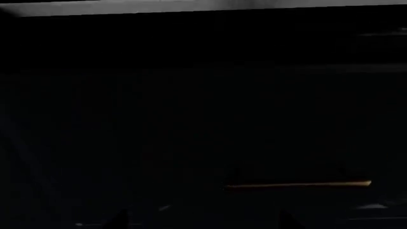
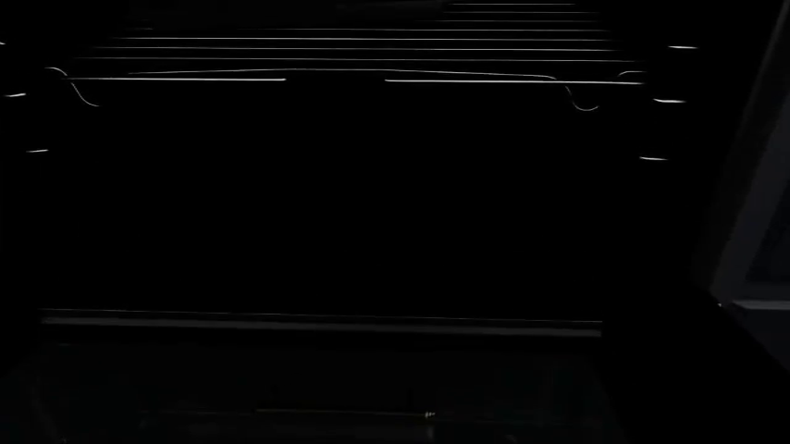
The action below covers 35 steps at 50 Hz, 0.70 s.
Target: Close the oven door
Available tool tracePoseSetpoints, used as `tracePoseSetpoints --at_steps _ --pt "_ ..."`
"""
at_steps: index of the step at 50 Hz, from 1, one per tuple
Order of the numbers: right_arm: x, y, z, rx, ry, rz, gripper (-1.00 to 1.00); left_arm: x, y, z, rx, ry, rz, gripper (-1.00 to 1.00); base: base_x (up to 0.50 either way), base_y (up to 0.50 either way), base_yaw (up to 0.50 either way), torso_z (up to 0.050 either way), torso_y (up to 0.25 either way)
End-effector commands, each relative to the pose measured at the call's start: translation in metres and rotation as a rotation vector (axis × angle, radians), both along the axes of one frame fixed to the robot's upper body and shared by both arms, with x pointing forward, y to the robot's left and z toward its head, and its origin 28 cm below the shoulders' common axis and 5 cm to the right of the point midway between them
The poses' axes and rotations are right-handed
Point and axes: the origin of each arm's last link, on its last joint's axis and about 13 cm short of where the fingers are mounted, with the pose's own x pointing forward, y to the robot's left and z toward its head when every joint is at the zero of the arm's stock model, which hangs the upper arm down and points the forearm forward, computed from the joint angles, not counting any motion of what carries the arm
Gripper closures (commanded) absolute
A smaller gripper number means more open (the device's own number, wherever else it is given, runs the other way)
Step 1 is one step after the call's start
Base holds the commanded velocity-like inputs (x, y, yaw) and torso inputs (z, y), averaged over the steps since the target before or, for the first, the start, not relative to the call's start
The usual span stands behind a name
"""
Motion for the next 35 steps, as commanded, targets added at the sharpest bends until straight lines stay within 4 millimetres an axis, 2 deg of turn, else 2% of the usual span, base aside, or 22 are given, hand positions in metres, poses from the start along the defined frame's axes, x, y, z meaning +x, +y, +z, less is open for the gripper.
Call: tracePoseSetpoints --at_steps 1,6,11,15,22,33,35 --pt "-0.004 -0.001 0.029 -0.039 -0.099 0.008 -1.00 0.002 -0.003 0.032 -0.041 -0.084 -0.011 -1.00 0.00 0.00 0.00 0.000 0.000" --pt "-0.005 -0.003 0.050 -0.059 -0.157 0.008 -1.00 0.004 -0.006 0.046 -0.042 -0.126 -0.030 -1.00 0.00 0.00 0.00 0.000 0.000" --pt "-0.005 -0.006 0.073 -0.080 -0.218 0.004 -1.00 0.007 -0.007 0.068 -0.051 -0.187 -0.034 -1.00 0.00 0.00 0.00 0.000 0.002" --pt "-0.004 -0.007 0.082 -0.097 -0.246 -0.001 -1.00 0.008 -0.008 0.075 -0.055 -0.206 -0.042 -1.00 0.00 0.00 0.00 0.000 0.000" --pt "0.000 -0.009 0.110 -0.133 -0.315 0.000 -1.00 0.011 -0.011 0.090 -0.063 -0.242 -0.049 -1.00 0.00 0.00 0.00 0.000 0.000" --pt "0.003 -0.016 0.155 -0.210 -0.410 -0.032 -1.00 0.018 -0.009 0.134 -0.064 -0.354 -0.037 -1.00 0.00 0.00 0.00 0.000 0.001" --pt "0.006 -0.018 0.165 -0.246 -0.433 -0.040 -1.00 0.021 -0.009 0.148 -0.068 -0.382 -0.040 -1.00 0.00 0.00 0.00 0.000 0.000"
